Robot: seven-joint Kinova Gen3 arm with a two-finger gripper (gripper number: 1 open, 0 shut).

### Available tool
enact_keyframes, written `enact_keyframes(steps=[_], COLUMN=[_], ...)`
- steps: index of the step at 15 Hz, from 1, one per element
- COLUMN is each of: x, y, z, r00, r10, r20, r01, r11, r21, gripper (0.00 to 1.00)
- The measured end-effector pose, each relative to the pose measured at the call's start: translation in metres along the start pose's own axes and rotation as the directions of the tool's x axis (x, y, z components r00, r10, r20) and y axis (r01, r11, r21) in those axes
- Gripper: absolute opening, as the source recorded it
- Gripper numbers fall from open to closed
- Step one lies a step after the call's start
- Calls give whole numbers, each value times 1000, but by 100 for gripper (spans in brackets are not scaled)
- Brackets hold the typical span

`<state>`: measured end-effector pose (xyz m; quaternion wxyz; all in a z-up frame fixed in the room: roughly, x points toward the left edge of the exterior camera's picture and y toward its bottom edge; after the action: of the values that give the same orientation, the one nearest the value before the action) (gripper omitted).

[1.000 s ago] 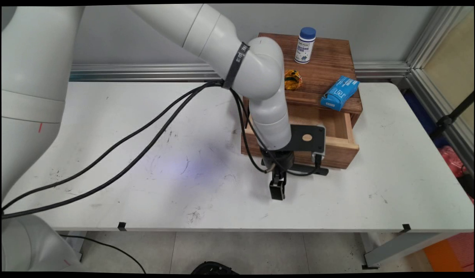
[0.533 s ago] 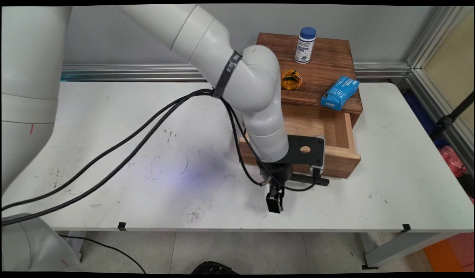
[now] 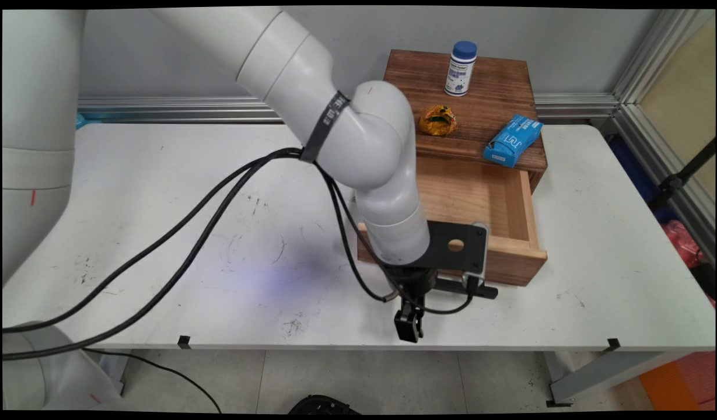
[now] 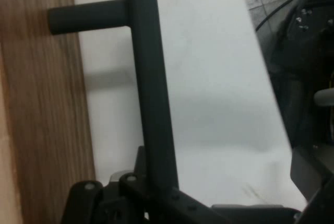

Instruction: Open the drawer

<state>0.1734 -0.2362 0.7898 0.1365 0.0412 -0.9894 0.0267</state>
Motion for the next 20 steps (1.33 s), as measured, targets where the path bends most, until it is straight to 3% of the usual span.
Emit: enact_keyframes(steps=[20], x=[-2], y=[62], z=[-9], r00=[999], r10=[25], r20=[-22], r01=[-26], r11=[998], r21=[-55], gripper=[100])
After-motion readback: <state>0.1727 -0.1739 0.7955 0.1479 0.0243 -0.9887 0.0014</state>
